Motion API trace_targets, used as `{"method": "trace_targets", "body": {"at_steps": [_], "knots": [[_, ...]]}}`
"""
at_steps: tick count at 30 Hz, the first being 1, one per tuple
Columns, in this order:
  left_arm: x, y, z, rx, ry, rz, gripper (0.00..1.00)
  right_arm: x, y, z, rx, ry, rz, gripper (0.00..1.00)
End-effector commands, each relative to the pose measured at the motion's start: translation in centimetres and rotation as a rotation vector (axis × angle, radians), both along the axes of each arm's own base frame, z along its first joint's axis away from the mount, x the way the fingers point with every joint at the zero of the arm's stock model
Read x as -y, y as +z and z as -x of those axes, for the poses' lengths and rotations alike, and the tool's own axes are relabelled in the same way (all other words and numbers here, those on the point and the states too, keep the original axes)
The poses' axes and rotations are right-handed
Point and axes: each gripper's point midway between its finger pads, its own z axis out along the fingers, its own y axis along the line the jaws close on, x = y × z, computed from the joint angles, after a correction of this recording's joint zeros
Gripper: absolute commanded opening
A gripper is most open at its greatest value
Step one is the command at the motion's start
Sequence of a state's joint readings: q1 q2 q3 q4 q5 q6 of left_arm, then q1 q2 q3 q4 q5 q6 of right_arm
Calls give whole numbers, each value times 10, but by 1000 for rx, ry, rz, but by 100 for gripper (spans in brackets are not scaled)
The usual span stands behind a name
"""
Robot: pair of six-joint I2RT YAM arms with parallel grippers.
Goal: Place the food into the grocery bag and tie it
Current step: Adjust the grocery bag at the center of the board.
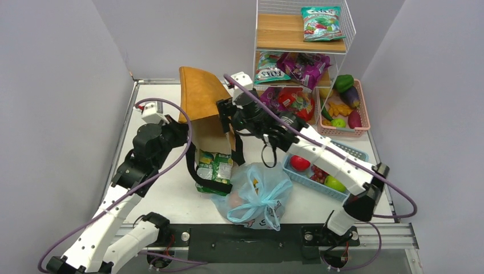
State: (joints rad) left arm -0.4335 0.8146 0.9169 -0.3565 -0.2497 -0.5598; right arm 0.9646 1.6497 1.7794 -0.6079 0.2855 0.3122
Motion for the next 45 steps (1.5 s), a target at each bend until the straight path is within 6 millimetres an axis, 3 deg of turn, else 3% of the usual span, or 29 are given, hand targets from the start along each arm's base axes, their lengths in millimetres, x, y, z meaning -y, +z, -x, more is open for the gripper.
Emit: {"method": "trace_targets", "body": {"at_steps": [1, 2, 4, 9, 14, 18, 23, 29, 34, 37, 42, 45], "knots": [[-2, 15, -4, 17, 50, 81, 0, 38, 55, 30, 70, 42, -116, 69], [0, 15, -5, 12, 42, 86, 0, 44, 59, 40, 74, 69, -139, 68], [4, 15, -6, 5, 28, 99, 0, 37, 54, 64, 53, 207, -174, 67], [8, 17, -6, 0, 16, 116, 0, 3, 12, 135, -96, 658, -185, 63], [10, 27, -2, -2, -3, 112, 0, -18, -25, 166, -239, 866, -150, 61], [10, 32, 1, 1, -10, 120, 0, -34, -51, 174, -269, 928, -43, 61], [8, 30, 5, -21, -5, 107, 0, -53, -95, 146, -284, 815, 87, 60], [7, 25, 12, -48, -12, 114, 0, -78, -117, 142, -256, 784, 94, 60], [4, 29, 19, -41, -9, 126, 0, -77, -141, 88, -181, 489, 37, 67], [3, 33, 22, -45, -9, 130, 0, -67, -147, 63, -140, 348, 18, 73], [-7, 39, 31, -55, 24, 125, 0, -37, -128, 11, -10, 54, 65, 89], [-15, 37, 39, -71, 51, 120, 0, -18, -109, -22, 40, -93, 71, 90]]}}
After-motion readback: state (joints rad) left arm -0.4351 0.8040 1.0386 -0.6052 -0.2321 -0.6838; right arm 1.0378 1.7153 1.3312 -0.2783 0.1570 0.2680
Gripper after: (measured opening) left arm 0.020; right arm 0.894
